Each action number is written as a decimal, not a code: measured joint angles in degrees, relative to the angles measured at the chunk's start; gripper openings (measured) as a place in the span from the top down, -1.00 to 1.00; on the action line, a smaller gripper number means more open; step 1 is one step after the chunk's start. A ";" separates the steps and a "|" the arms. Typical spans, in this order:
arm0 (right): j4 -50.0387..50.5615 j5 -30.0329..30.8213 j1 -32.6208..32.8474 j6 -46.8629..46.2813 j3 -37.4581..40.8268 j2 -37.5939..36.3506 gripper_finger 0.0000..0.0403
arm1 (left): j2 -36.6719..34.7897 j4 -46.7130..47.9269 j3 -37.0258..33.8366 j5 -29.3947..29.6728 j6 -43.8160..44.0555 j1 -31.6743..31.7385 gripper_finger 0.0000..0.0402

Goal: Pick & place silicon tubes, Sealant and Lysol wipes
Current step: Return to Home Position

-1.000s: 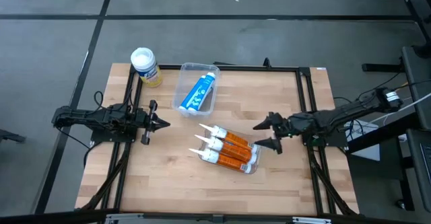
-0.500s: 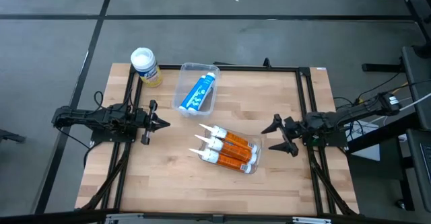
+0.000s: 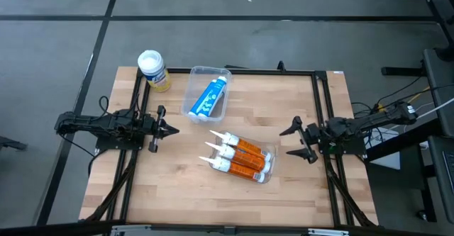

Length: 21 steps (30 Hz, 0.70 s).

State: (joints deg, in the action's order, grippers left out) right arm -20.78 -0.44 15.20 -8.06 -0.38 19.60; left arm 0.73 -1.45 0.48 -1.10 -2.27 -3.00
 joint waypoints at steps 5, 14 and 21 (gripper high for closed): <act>3.22 5.48 0.00 4.30 0.00 -3.42 -0.81 | 0.02 -0.01 -0.01 0.00 -0.01 0.01 0.97; 18.23 8.00 -0.15 7.43 -0.07 -12.02 -0.81 | 0.02 0.00 -0.01 0.00 -0.01 0.01 0.95; 18.81 6.46 -1.04 8.57 -0.04 -12.45 -0.81 | 0.02 -0.01 0.00 0.00 -0.01 0.01 0.97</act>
State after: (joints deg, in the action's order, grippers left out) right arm -1.97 6.02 14.16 0.51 -0.43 7.15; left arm 0.75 -1.46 0.48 -1.10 -2.28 -2.98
